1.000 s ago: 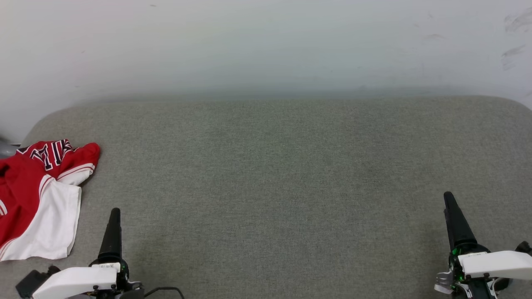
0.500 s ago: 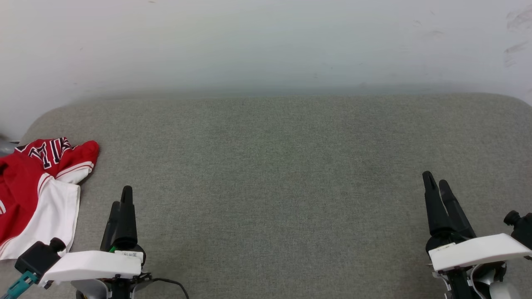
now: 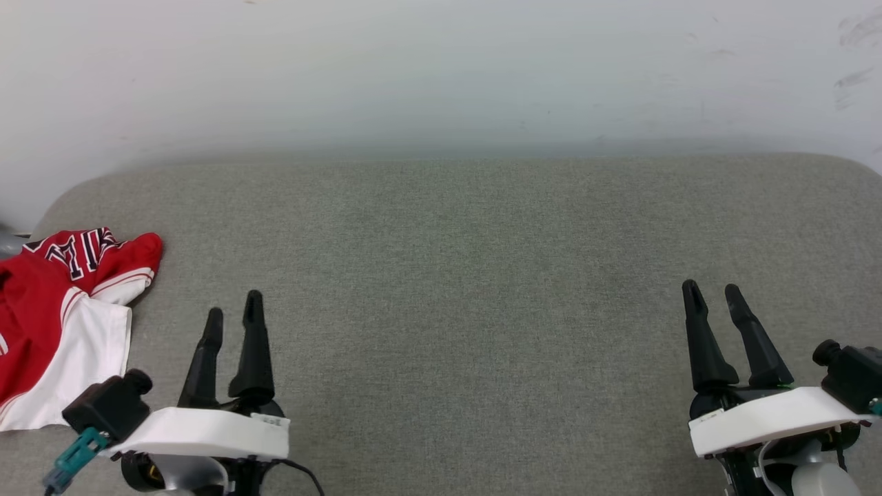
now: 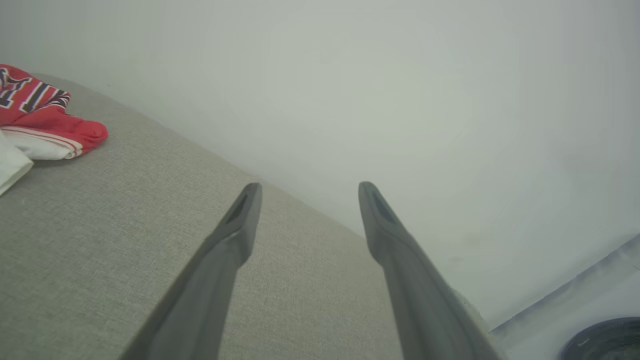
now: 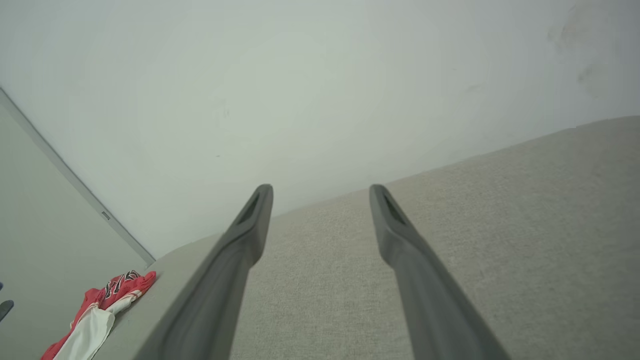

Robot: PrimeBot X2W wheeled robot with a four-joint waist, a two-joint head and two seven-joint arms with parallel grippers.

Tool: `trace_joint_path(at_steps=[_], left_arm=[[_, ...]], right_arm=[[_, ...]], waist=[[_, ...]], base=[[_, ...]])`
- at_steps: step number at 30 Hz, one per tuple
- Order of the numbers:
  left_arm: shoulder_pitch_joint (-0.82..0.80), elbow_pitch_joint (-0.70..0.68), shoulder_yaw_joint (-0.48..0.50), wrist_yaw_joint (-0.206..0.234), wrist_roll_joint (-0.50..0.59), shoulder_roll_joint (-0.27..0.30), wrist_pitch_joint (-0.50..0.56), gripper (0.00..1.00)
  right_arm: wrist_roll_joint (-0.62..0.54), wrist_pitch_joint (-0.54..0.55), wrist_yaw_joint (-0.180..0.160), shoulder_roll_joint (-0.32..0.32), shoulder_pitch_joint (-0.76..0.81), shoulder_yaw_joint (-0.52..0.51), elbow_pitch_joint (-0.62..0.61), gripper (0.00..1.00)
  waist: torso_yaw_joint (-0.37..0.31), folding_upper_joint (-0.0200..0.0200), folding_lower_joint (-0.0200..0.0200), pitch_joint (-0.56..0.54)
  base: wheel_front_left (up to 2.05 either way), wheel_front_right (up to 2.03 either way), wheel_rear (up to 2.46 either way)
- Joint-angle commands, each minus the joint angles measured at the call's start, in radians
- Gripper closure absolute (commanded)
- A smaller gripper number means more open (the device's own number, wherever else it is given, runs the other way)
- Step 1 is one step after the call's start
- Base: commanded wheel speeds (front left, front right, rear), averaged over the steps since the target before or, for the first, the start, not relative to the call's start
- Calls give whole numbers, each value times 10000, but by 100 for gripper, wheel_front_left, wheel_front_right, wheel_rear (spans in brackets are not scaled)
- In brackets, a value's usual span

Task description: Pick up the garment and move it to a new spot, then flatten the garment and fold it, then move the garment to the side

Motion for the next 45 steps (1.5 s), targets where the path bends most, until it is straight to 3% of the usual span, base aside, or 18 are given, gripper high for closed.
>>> trace_joint_path(at_steps=[1,6,10,14,15,23,31,36,45], left_arm=[[-34,-355,-196,147,475,18,-110,0],[-3,-623,-798,501,1522,215,-256,0],[25,-612,-1457,1032,2197,564,-362,0],[69,-180,-2091,1817,2780,969,-471,0],[-47,1,-2494,2323,3009,1169,-544,0],[-104,117,-3085,2949,3098,1338,-720,0],[-21,341,-3282,2590,3746,1414,-906,0],[-8,315,-3308,2641,4217,1335,-1024,0],[239,230,-2768,2275,4632,980,-1215,0]], right_arm=[[-477,-119,1,-27,-1,26,-94,0],[-1214,-264,0,-9,-59,23,-185,0],[-1751,-371,0,10,-41,-15,-231,0],[-2072,-486,0,16,14,-143,-122,0],[-2485,-565,-1,18,5,-100,-77,0],[-3161,-734,0,20,47,-51,22,0],[-3879,-928,-1,23,32,64,-81,0],[-4234,-1035,-2,24,43,154,-186,0],[-4463,-1224,-2,26,113,85,-256,0]], waist=[[3,0,0,12],[-16,0,-1,66],[-31,0,-1,94],[-53,0,-1,119],[-66,0,-1,130],[-52,0,-2,145],[-62,0,-2,154],[-70,0,-2,183],[-88,0,-3,226]], base=[[0,0,0],[0,0,0],[0,0,0],[0,0,0],[0,0,0],[0,0,0],[0,0,0],[0,0,0],[0,0,0]])
